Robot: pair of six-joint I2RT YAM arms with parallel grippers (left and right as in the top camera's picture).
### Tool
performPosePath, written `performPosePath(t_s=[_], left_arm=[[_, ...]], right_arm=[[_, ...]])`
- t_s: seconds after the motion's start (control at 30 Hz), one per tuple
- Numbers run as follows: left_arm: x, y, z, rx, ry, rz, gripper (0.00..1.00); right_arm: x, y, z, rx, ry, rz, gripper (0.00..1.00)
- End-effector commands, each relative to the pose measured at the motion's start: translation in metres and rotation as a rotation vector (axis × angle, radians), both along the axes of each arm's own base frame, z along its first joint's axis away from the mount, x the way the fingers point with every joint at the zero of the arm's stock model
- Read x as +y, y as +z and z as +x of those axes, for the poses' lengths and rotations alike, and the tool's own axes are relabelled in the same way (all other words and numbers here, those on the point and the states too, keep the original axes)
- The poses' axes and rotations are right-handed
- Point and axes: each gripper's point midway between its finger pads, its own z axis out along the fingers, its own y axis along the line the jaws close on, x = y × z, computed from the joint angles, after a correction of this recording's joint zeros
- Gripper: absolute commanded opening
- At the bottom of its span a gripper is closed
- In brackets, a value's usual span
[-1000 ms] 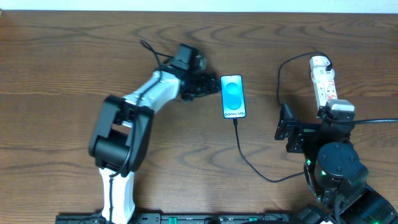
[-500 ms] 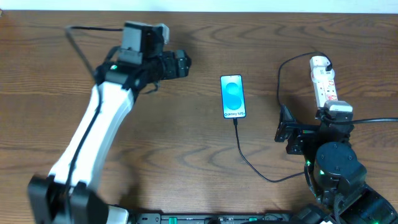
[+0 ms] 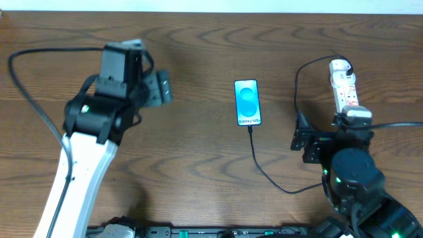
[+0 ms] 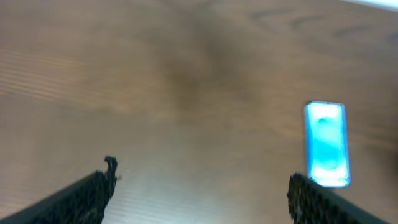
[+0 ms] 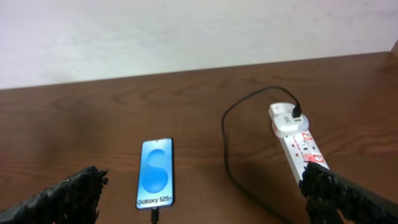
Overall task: Plug charger to phone and switch on socket
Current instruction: 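Release the phone and retract the left gripper to the left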
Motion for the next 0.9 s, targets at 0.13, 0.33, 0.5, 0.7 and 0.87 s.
performPosePath(t_s=[0.13, 0.33, 0.5, 0.7, 0.87], left_arm=[[0.064, 0.033, -0.053, -0.048, 0.174, 0.230, 0.91], [0.073, 0.048, -0.081, -0.087, 0.188, 0.229, 0.98], [0.074, 0.047, -0.090, -0.073, 0.186, 0.234, 0.98], [0.074, 0.045, -0.089, -0.066, 0.185, 0.236, 0.98], [0.075, 0.048, -0.092, -0.079, 0.187, 0.231, 0.98]], right_arm=[[0.014, -0.027, 0.019, 0.096, -0.037, 0.009, 0.99], [0.032, -0.053, 0.040, 0.169, -0.059, 0.017, 0.99], [0.050, -0.076, 0.050, 0.240, -0.014, 0.004, 0.99], [0.069, -0.088, 0.056, 0.278, 0.044, 0.028, 0.99], [0.085, -0.088, 0.057, 0.288, 0.112, 0.076, 0.99]])
